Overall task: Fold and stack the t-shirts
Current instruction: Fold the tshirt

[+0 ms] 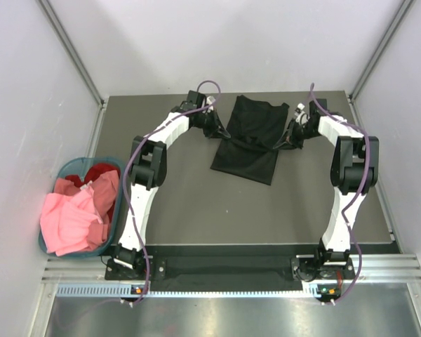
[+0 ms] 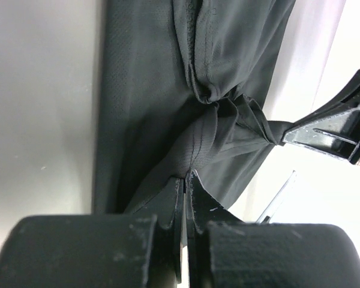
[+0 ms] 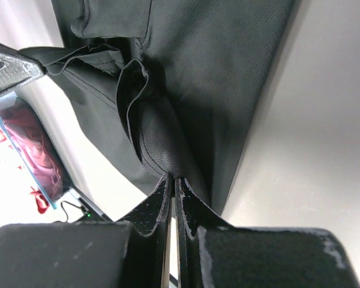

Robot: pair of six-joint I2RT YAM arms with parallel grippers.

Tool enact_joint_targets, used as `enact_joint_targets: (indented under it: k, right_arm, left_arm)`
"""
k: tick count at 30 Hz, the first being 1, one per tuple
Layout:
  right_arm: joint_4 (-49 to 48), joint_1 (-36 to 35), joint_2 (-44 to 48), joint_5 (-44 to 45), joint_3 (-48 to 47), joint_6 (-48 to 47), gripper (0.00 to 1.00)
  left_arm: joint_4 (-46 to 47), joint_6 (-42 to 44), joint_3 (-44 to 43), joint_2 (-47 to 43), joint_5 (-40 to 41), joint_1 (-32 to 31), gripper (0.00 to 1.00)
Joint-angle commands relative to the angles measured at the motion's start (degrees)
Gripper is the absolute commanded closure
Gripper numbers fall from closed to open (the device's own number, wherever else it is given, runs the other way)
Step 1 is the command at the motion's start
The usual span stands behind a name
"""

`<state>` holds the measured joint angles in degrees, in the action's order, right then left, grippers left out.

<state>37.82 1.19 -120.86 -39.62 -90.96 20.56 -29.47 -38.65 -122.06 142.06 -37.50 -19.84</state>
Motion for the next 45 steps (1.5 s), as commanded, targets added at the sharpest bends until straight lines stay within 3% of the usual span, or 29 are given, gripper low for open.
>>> enact_joint_targets:
  k: [1, 15, 20, 22, 23, 25, 29, 33, 37, 43, 45]
  right_arm:
    - [-0.5, 0.7, -0.9, -0.6, -3.0, -1.2, 1.0]
    - [-0.3, 2.0, -4.5, 0.4, -6.5, -0.3, 0.95]
    - [0.4, 2.4, -7.0, 1.5, -9.8, 0.5, 0.84]
    - [0.3, 2.8, -7.4, 1.5, -10.6, 2.0, 0.79]
    - [0.6, 3.0, -7.1, 2.4, -11.8, 2.4, 0.74]
    - [2.5, 3.3, -6.6, 4.8, -14.3, 2.3, 0.64]
    - [11.7, 2.7, -5.8, 13.4, -21.0, -2.3, 0.53]
    - [16.8, -0.7, -1.8, 22.7, -21.8, -5.3, 0.5]
    - [14.4, -10.3, 4.5, 30.7, -14.6, -4.6, 0.48]
    - [12.7, -20.5, 4.1, 42.3, -12.0, 7.5, 0.46]
    - [10.7, -21.9, 2.9, 42.6, -12.1, 11.0, 0.46]
  left_arm:
    - [3.7, -0.7, -2.2, 0.8, -2.0, 0.1, 1.0]
    - [6.4, -4.3, -4.2, 4.2, -2.0, 0.3, 1.0]
    - [4.3, -5.6, -8.5, 5.2, 0.3, 0.5, 0.76]
    - [2.9, -3.9, -9.5, 3.1, 3.6, 0.5, 0.63]
    - [1.9, -3.2, -9.5, 2.1, 4.8, 0.7, 0.49]
    - [0.4, -1.3, -9.4, -0.8, 7.3, 1.0, 0.41]
    - [-5.8, 4.2, -8.7, -5.6, 11.8, 1.6, 0.39]
    - [-10.5, 10.3, -0.8, -12.3, 16.1, 1.7, 0.39]
    - [-10.8, 14.5, 10.2, -21.9, 17.5, 1.7, 0.43]
    - [-9.8, 14.8, 27.6, -33.0, 16.3, 1.7, 0.45]
    - [-8.9, 14.4, 32.6, -35.1, 15.8, 1.6, 0.45]
